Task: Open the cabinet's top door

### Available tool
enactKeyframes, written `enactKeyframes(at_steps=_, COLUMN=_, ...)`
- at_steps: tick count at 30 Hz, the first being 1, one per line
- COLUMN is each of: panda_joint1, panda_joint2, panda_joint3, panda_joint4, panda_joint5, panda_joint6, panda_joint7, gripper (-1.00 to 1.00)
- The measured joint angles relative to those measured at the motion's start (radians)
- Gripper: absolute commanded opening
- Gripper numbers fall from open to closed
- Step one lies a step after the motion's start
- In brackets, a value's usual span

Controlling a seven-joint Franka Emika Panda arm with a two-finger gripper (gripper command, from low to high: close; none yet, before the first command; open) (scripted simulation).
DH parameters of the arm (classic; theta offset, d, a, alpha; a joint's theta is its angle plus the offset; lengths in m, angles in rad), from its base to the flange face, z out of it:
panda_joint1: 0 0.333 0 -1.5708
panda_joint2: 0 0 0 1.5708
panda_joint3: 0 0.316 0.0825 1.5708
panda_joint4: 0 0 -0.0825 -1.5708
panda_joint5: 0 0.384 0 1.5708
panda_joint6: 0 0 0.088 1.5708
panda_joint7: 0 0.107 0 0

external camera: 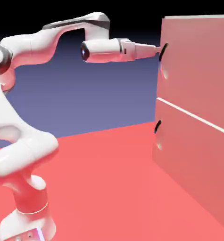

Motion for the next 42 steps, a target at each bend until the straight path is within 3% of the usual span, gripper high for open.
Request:
enactKeyframes(at_steps=10, panda_joint1=-0.187, panda_joint2=-0.042, panda_joint3=0.198, panda_joint4=0.148, panda_joint5=0.431, panda_joint6=0.019, panda_joint7=-0.303, gripper=0.00)
enactKeyframes(at_steps=16, panda_joint1=-0.366, panda_joint2=-0.015, panda_joint3=0.320, panda_joint4=0.291, panda_joint5=0.431, panda_joint6=0.027, panda_joint7=-0.306, gripper=0.00)
enactKeyframes(at_steps=17, panda_joint1=-0.394, panda_joint2=-0.011, panda_joint3=0.339, panda_joint4=0.313, panda_joint5=0.431, panda_joint6=0.028, panda_joint7=-0.307, gripper=-1.00)
enactKeyframes(at_steps=31, panda_joint1=0.041, panda_joint2=0.106, panda_joint3=0.050, panda_joint4=-0.016, panda_joint5=0.417, panda_joint6=-0.135, panda_joint7=-0.467, gripper=-1.00)
enactKeyframes(at_steps=42, panda_joint1=0.440, panda_joint2=0.091, panda_joint3=-0.262, panda_joint4=-0.277, panda_joint5=0.222, panda_joint6=-0.251, panda_joint7=-0.394, gripper=-1.00)
